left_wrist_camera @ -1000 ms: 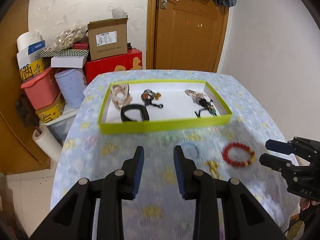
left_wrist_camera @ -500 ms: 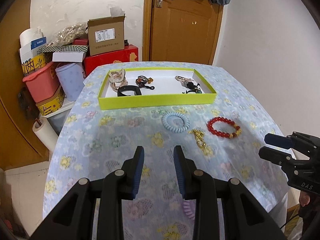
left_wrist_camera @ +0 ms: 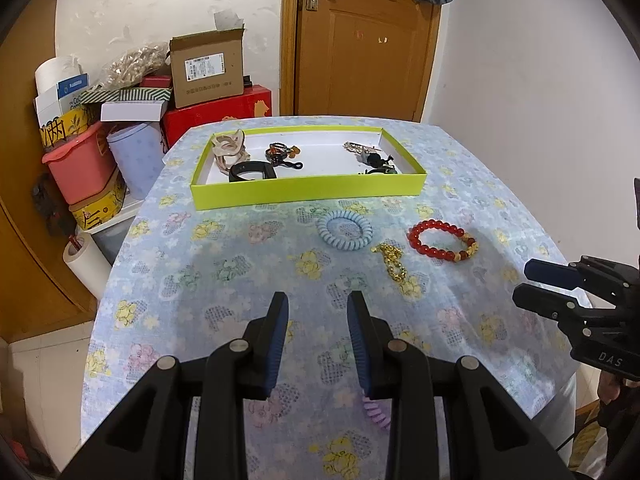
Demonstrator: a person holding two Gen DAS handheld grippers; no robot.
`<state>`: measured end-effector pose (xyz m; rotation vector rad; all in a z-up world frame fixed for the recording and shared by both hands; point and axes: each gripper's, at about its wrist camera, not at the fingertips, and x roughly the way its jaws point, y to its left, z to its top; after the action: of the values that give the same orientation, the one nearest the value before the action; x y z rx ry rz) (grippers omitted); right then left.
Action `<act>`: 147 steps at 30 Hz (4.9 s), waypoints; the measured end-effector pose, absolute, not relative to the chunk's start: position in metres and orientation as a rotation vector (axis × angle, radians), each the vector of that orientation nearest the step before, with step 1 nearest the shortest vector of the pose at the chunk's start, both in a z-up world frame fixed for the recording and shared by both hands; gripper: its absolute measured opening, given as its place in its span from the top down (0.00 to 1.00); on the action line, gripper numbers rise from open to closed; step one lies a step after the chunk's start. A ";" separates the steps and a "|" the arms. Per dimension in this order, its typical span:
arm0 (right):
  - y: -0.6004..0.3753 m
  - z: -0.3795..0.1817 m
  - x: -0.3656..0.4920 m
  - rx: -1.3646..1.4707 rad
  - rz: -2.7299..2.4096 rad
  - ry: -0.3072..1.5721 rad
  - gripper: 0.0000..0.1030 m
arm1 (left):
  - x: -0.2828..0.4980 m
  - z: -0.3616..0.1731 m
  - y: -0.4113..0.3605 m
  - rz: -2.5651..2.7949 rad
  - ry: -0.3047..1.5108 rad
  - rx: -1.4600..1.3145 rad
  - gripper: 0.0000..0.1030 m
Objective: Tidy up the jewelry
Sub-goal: 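Withdraw both grippers from the box toward the remaining jewelry, then grasp the light-blue coil hair tie with the left gripper while the right grasps the red bead bracelet, then carry the blue hair tie and red bracelet into the green box, then open both grippers to release the items and lift out of the box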
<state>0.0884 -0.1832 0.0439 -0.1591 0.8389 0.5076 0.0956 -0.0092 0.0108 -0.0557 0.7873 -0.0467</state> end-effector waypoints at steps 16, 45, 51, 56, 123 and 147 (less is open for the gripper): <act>-0.199 0.031 0.122 -0.120 0.433 0.872 0.66 | 0.140 0.005 -0.007 -0.097 0.816 -0.088 0.69; -0.173 0.005 0.198 -0.255 0.420 0.987 0.87 | 0.222 -0.032 -0.025 -0.045 0.931 0.033 0.79; -0.164 0.004 0.197 -0.320 0.439 0.965 0.91 | 0.223 -0.032 -0.029 -0.075 0.919 0.053 0.90; -0.167 0.007 0.190 -0.294 0.435 0.937 0.92 | 0.221 -0.032 -0.030 -0.084 0.910 0.043 0.91; -0.109 0.076 0.273 -0.279 0.535 0.770 0.91 | 0.278 0.030 0.024 -0.095 0.785 -0.037 0.91; -0.128 0.021 0.302 -0.251 0.488 0.906 0.86 | 0.299 -0.021 0.019 -0.104 0.883 -0.036 0.90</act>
<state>0.3017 -0.1277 0.0209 -0.2513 0.9056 0.4877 0.2986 0.0186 -0.0215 -0.0357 0.8828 -0.1044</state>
